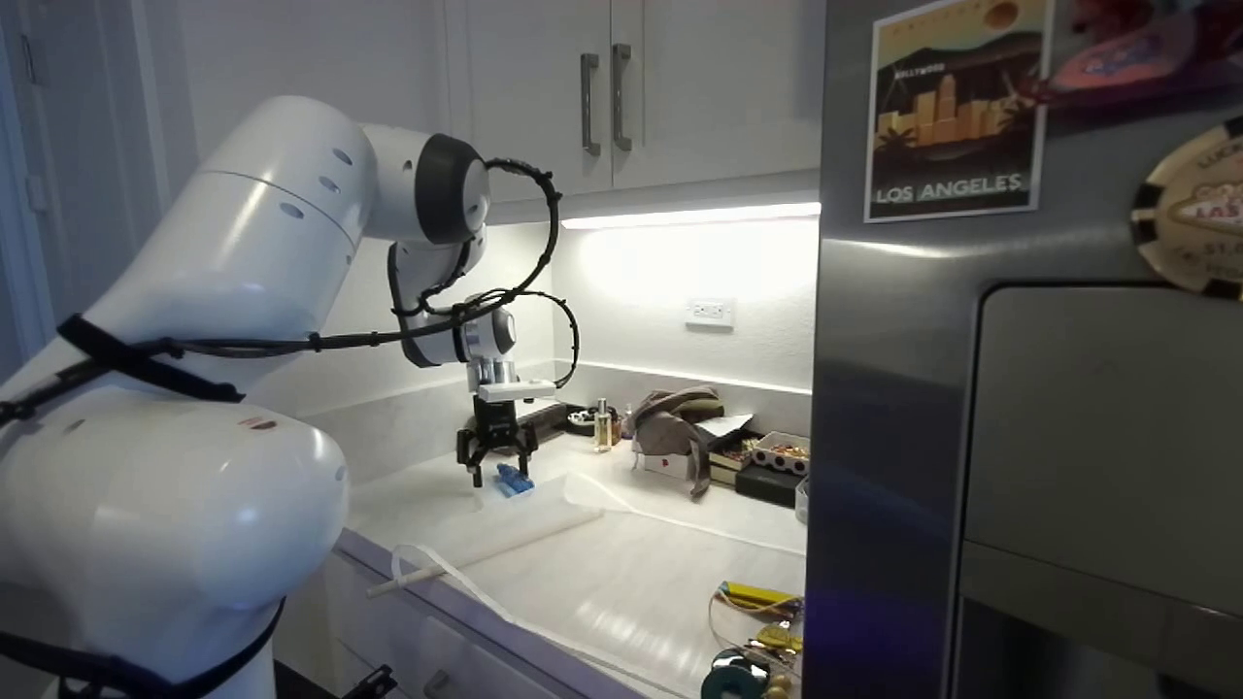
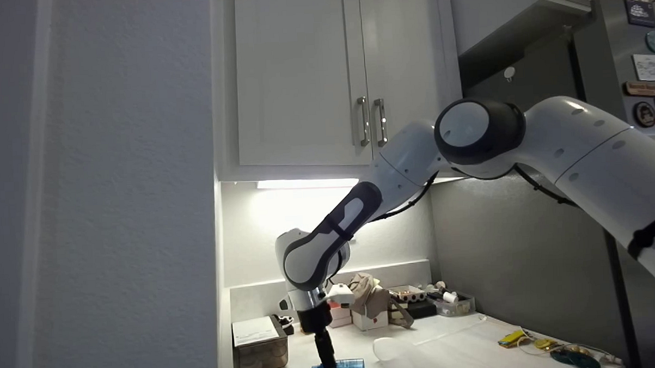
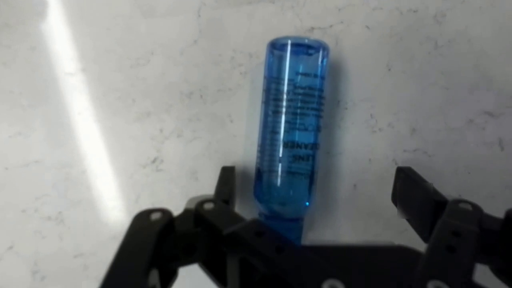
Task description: Place the blue bottle upright on the bottom right corner of the counter, hang the white object on the side of the fridge
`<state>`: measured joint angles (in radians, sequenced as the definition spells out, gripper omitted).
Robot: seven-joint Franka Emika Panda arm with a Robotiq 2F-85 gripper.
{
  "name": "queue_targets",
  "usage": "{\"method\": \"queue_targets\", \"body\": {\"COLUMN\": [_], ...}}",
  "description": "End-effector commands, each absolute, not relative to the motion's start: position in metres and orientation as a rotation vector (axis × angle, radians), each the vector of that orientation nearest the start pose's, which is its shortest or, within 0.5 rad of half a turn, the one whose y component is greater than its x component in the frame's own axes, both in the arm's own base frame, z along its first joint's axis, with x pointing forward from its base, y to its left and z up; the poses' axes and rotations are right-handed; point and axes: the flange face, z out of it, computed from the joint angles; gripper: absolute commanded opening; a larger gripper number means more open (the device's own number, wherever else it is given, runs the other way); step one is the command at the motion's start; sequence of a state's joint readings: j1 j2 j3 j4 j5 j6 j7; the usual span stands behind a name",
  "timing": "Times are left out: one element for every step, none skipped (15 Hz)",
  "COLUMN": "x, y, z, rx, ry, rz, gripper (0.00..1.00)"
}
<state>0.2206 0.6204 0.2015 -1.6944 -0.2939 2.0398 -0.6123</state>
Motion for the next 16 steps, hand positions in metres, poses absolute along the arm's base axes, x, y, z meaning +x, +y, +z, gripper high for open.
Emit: {"method": "queue_targets", "body": {"x": [0.604, 0.604, 0.605, 0.606, 0.607, 0.608, 0.609, 0.610, 0.611, 0.612, 0.613, 0.613, 0.614, 0.615, 0.615, 0.616], "y": [0.248, 0.248, 0.248, 0.247, 0.247, 0.245, 0.244, 0.243, 0.242, 0.240, 0.239, 0.238, 0.237, 0.236, 0.235, 0.234], "z": [0.228, 0.230, 0.231, 0.233, 0.235, 0.237, 0.240, 0.241, 0.242, 0.243, 0.243, 0.244, 0.244, 0.245, 0.247, 0.249], "rx": [-2.674, -2.678, -2.680, -2.685, -2.690, -2.693, -2.697, -2.699, -2.700, -2.702, -2.704, -2.705, -2.708, -2.710, -2.710, -2.710], "ry": [-1.800, -1.802, -1.803, -1.799, -1.798, -1.795, -1.791, -1.787, -1.783, -1.780, -1.775, -1.772, -1.767, -1.758, -1.743, -1.728], "rz": [0.437, 0.430, 0.426, 0.419, 0.408, 0.401, 0.394, 0.389, 0.382, 0.380, 0.375, 0.373, 0.369, 0.363, 0.345, 0.323], "gripper": [0.72, 0.71, 0.68, 0.60, 0.52, 0.44, 0.37, 0.28, 0.21, 0.15, 0.10, 0.10, 0.10, 0.10, 0.10, 0.10]}}
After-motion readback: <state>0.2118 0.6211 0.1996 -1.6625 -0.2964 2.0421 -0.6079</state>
